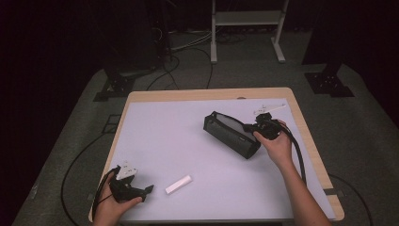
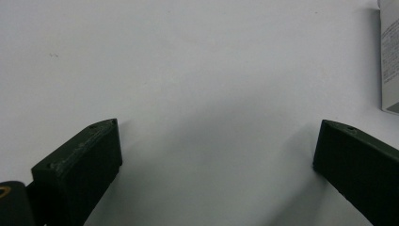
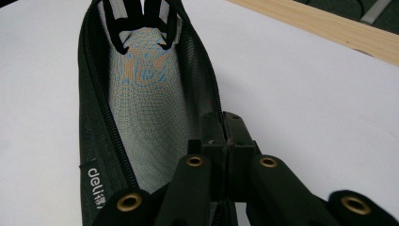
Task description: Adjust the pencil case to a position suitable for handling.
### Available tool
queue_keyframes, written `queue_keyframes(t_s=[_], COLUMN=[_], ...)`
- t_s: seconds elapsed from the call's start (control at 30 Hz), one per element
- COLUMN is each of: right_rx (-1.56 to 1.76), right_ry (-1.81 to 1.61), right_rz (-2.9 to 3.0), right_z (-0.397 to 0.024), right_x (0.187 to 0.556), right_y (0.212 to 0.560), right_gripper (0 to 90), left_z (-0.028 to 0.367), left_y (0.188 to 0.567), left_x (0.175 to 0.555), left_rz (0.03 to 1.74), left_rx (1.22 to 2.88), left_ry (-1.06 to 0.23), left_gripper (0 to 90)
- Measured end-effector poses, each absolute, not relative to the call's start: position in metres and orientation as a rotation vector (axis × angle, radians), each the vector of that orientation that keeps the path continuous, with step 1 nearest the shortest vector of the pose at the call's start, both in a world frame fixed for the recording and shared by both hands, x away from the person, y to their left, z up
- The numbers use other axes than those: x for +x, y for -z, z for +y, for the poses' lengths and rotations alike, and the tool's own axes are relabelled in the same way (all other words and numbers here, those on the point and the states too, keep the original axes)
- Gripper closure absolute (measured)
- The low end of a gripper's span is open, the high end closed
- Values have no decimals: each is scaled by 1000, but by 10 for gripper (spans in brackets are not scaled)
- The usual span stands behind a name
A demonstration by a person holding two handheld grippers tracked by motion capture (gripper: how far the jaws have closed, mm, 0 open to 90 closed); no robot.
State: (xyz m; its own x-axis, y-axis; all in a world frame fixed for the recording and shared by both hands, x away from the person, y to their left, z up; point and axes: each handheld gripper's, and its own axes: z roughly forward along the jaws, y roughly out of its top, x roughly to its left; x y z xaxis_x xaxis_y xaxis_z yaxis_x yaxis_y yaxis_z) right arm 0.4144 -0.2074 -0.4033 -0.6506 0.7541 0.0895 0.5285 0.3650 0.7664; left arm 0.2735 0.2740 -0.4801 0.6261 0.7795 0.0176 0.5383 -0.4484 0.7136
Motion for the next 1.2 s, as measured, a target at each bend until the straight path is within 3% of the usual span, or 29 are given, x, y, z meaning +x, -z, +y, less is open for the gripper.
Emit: queue_keyframes(t_s=[1.2], right_rx=[858], right_ry=[-1182], right_rz=[2527], right_z=[-172], right_x=[380], right_y=[401], right_gripper=[877], left_z=[274], left_y=[480], left_x=[274], left_rz=[1023], left_rx=[2166], left_ry=[-456], left_gripper=[8])
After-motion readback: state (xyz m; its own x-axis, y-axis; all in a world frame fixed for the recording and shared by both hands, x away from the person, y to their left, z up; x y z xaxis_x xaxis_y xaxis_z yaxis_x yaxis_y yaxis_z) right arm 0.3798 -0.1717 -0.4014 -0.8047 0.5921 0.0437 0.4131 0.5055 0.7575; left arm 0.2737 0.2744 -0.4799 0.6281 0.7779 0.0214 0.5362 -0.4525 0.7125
